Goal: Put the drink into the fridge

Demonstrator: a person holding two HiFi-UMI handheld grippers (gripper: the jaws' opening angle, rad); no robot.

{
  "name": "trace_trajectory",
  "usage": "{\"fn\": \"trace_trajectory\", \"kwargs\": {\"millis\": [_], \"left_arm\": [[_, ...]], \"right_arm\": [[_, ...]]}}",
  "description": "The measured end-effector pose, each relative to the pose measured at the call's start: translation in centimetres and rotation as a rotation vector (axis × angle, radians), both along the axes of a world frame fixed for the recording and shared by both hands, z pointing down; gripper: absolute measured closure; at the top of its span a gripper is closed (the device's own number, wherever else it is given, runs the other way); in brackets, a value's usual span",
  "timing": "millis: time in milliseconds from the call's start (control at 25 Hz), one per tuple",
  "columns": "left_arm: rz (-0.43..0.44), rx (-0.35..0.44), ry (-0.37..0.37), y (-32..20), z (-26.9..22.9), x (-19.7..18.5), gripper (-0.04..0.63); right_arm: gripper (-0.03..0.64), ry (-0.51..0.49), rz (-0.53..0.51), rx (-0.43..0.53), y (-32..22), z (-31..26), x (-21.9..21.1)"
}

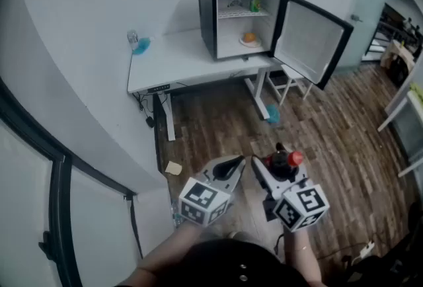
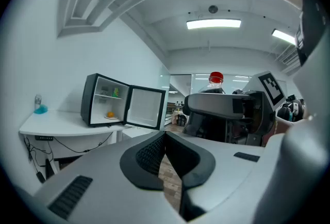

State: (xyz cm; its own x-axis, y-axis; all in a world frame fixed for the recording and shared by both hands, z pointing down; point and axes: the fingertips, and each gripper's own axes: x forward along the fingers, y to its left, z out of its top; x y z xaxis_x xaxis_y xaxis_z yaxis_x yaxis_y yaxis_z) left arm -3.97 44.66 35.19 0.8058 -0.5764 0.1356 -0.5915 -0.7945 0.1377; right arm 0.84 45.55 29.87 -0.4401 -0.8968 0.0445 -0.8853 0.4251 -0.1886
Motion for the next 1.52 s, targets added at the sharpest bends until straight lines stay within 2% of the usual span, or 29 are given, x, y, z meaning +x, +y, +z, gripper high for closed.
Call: {"fn": "trace_trajectory", "kwargs": {"millis": [440, 960, 1200, 1520], "left_arm": [[-0.006, -0.056, 0.008, -0.9, 1.5, -0.2, 0.589], [0.042, -0.009, -0.018, -3.1, 0.8, -2.1, 0.589], [0.059, -0.019, -0.029, -4.3, 1.7, -2.9, 0.589], [0.024, -0.062, -0.012, -8.7, 3.1, -2.8, 0.589]], "right_arm": [[0.288, -0.009, 0.008, -0.029, -0.3, 1.5, 0.0], [0.287, 0.008, 0.047, -0.010, -3.1, 1.2, -0.9], [0.287, 0.035, 0.038, -0.010, -4.0, 2.2, -2.6], [0.287, 0.026, 0.033, -0.044, -8.5, 3.8, -2.3]]}}
